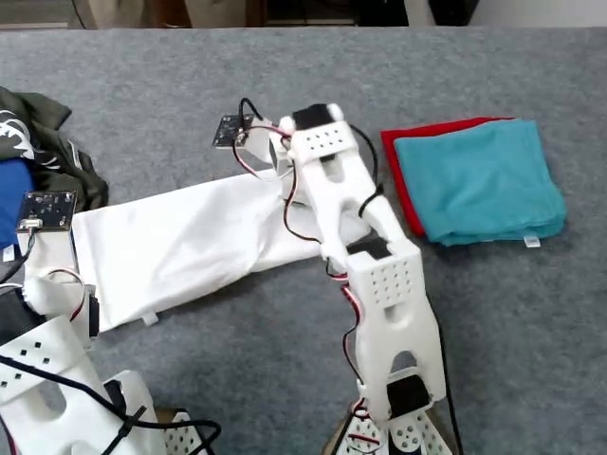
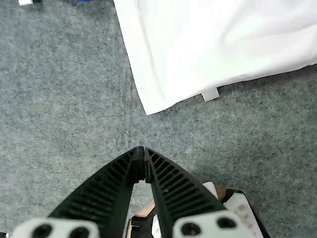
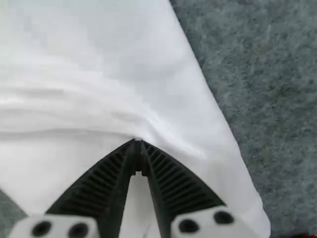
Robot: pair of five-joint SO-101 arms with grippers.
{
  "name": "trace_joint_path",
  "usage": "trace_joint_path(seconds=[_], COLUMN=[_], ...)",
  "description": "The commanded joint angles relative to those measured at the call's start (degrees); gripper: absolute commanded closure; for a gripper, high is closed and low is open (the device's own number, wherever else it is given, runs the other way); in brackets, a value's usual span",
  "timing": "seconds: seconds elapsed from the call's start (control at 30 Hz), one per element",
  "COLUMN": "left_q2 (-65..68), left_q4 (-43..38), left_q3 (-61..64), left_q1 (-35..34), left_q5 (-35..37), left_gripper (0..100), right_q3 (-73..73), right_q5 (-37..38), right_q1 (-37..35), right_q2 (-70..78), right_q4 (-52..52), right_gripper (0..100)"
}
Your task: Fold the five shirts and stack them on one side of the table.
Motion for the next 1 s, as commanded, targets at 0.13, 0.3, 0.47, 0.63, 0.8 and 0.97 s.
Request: trace_joint_path(seconds=[0.13,0.3,0.47,0.63,0.8,0.97], left_q2=[0.31,0.31,6.37,25.10,47.69,65.19], left_q4=[-0.18,-0.09,-0.18,-0.18,-0.18,-0.18], left_q3=[-1.85,-2.02,-6.15,-17.41,-28.22,-40.35], left_q1=[-0.35,-0.35,-0.26,-0.26,-0.44,-4.13], left_q5=[0.18,1.23,8.26,15.03,16.70,15.74], left_gripper=[98,98,94,89,84,83], right_q3=[-6.81,-16.84,-22.29,-16.40,-3.47,6.64], right_q5=[-2.02,-2.11,-2.81,-2.64,1.67,6.42], right_q1=[-0.57,0.31,5.49,13.14,18.95,20.44], right_q2=[-2.33,-7.16,-13.85,-22.90,-32.75,-41.98], right_q4=[8.09,19.43,24.18,24.18,24.00,23.82], right_gripper=[99.3,99.3,99.3,99.3,99.3,99.3])
